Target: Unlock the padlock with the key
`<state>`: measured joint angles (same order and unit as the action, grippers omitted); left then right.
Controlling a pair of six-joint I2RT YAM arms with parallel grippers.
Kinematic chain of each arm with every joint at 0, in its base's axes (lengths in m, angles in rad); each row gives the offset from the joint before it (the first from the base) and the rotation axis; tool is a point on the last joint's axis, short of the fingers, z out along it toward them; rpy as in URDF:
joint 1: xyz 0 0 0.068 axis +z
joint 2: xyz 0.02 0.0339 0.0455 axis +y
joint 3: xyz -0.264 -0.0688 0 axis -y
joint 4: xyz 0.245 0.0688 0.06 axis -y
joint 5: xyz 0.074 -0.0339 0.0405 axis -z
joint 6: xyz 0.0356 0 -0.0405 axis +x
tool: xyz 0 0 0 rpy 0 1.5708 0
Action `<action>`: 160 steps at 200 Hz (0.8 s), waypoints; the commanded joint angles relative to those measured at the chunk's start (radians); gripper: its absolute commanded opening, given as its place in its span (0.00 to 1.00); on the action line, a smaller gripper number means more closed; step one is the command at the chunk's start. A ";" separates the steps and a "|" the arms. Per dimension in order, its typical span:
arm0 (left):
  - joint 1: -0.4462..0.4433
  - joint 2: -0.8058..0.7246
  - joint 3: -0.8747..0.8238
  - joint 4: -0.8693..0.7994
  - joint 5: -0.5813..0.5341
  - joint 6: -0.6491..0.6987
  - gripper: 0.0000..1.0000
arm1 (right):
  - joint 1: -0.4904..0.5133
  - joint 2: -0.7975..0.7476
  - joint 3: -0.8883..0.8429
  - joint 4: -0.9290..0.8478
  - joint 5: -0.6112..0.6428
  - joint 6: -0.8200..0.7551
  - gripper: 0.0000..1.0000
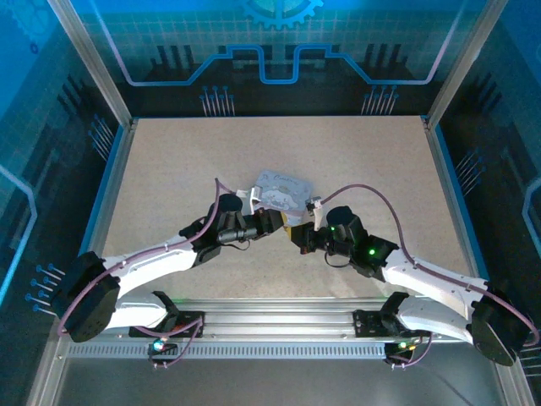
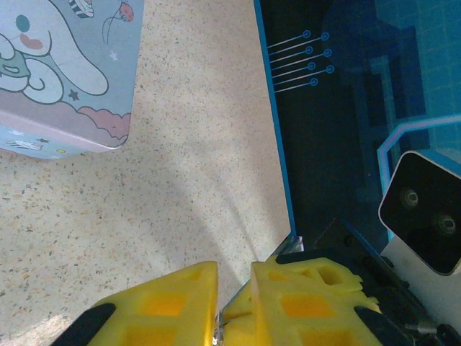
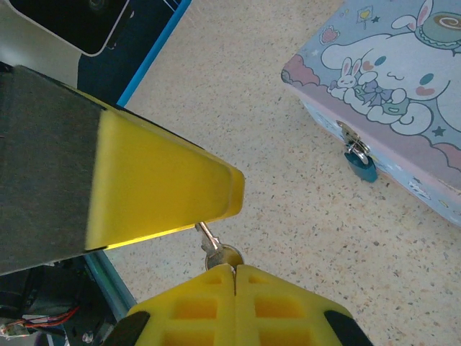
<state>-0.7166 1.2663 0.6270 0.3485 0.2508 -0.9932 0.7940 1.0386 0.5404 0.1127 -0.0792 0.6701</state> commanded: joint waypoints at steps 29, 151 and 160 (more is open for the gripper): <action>-0.007 0.010 0.037 0.002 -0.004 0.032 0.04 | 0.017 -0.012 0.019 0.036 0.010 0.005 0.00; 0.008 -0.096 0.105 -0.144 0.003 0.232 0.00 | -0.121 -0.156 -0.015 0.001 -0.234 -0.062 0.53; 0.009 -0.106 0.111 -0.154 0.015 0.251 0.00 | -0.142 -0.161 -0.020 0.028 -0.284 -0.053 0.57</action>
<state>-0.7151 1.2045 0.6949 0.2359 0.2363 -0.8337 0.6983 0.9066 0.5365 0.0792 -0.2005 0.6159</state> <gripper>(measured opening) 0.064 0.523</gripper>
